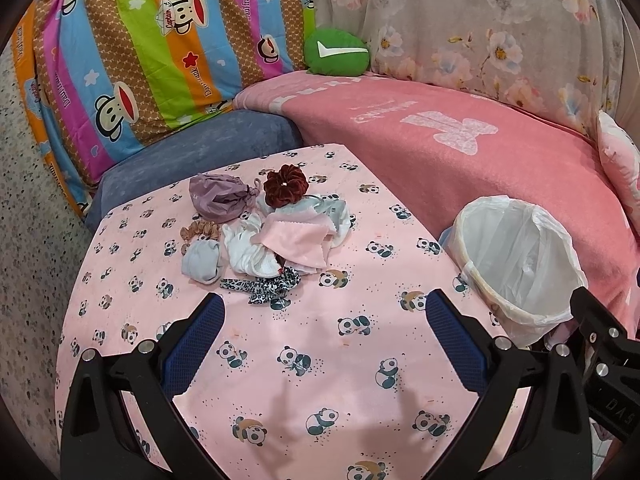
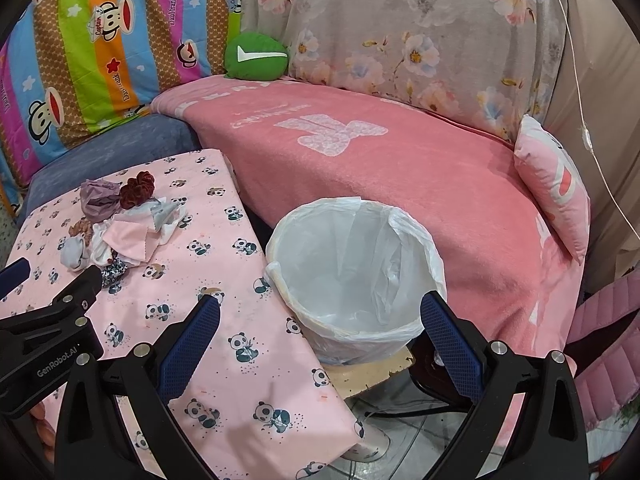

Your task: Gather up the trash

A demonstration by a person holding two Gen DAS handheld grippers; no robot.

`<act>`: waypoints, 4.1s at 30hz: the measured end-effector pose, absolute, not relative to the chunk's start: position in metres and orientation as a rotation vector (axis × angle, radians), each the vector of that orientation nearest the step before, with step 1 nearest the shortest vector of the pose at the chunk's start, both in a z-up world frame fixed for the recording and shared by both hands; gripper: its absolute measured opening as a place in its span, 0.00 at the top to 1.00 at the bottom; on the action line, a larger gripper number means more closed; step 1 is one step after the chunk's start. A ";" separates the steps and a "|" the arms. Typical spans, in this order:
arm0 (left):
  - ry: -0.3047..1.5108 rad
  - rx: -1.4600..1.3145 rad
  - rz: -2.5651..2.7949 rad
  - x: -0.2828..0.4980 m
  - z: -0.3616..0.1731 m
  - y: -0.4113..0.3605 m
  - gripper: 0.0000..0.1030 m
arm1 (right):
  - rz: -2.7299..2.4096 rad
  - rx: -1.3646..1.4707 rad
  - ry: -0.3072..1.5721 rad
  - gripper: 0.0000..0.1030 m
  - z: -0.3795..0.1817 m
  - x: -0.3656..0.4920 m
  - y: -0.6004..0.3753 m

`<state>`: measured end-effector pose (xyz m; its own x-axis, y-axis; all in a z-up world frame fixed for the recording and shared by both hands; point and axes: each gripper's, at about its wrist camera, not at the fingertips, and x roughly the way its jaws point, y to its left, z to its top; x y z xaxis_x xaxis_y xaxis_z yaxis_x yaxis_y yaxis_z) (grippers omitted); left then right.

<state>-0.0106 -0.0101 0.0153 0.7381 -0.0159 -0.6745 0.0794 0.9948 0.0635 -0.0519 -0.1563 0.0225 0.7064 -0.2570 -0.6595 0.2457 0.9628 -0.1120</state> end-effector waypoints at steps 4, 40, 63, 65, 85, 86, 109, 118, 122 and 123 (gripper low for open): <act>0.736 0.088 -0.055 -0.010 0.015 -0.009 0.07 | -0.284 -0.011 0.731 0.05 0.025 -0.052 -0.155; 0.841 -0.104 -0.058 0.094 -0.057 0.165 0.07 | -0.085 0.058 0.754 0.05 -0.015 0.077 -0.038; 0.931 -0.205 -0.210 0.118 -0.079 0.176 0.65 | 0.081 0.057 0.906 0.69 -0.084 0.156 0.041; 0.928 -0.202 -0.209 0.118 -0.077 0.175 0.68 | 0.099 0.067 0.926 0.89 -0.090 0.157 0.044; 0.787 -0.148 -0.246 0.096 0.001 0.139 0.75 | 0.105 0.118 0.697 0.96 0.016 0.105 0.009; 0.780 -0.141 -0.249 0.095 0.005 0.134 0.75 | 0.099 0.119 0.684 0.96 0.021 0.102 0.004; 0.700 0.021 -0.566 0.073 0.047 -0.047 0.75 | -0.177 0.215 0.576 0.96 0.057 0.032 -0.180; 0.744 0.046 -0.679 0.077 0.034 -0.111 0.74 | -0.268 0.258 0.613 0.96 0.028 0.020 -0.247; 0.778 0.048 -0.722 0.080 0.025 -0.135 0.71 | -0.291 0.276 0.632 0.94 0.016 0.021 -0.267; 0.789 0.050 -0.733 0.080 0.023 -0.140 0.70 | -0.295 0.279 0.634 0.94 0.014 0.021 -0.271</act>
<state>0.0803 -0.1400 0.0228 0.4743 -0.5807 -0.6617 0.6167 0.7555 -0.2211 0.0208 -0.2706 0.0139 0.7670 -0.1834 -0.6149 0.3521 0.9214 0.1643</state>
